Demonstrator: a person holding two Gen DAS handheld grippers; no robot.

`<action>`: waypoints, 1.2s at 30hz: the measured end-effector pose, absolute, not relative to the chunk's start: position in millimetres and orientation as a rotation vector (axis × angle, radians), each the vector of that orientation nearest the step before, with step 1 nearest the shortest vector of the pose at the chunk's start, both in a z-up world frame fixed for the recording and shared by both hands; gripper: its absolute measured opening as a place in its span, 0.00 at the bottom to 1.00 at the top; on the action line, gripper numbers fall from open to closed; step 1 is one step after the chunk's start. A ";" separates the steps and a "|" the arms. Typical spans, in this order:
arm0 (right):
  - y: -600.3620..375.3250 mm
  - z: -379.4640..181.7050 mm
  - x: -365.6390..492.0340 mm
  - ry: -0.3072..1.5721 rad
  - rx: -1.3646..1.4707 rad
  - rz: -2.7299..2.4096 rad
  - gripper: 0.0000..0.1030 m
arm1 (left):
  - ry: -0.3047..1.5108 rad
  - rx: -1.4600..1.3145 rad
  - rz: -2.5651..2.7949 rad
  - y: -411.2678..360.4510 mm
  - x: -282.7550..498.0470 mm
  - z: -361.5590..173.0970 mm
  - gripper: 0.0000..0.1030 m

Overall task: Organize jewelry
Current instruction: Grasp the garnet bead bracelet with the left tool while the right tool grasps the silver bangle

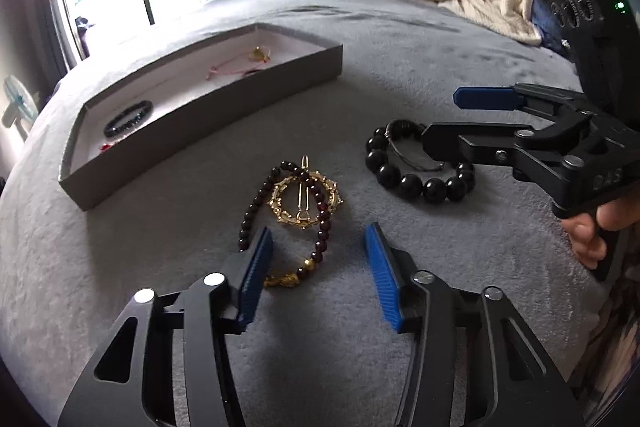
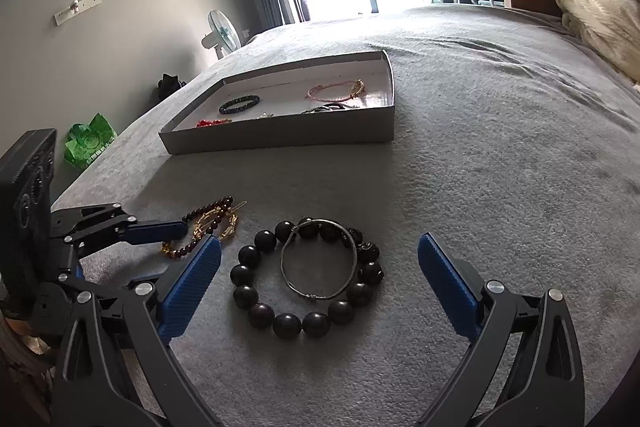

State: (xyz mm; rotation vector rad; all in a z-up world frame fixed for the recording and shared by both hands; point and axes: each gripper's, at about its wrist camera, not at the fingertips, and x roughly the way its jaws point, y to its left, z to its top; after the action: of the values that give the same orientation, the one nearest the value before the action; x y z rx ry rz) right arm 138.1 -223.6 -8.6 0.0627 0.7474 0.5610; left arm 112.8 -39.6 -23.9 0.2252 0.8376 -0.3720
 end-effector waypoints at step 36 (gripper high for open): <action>-213.5 -21.2 152.5 0.834 0.043 0.560 0.45 | 0.824 -0.104 -0.154 59.2 119.7 -22.0 0.08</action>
State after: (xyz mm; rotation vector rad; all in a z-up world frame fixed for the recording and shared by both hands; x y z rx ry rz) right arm 152.5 -213.5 -21.2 0.0426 0.8335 0.5595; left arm 119.7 59.2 -22.0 -0.1042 0.8242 -0.1540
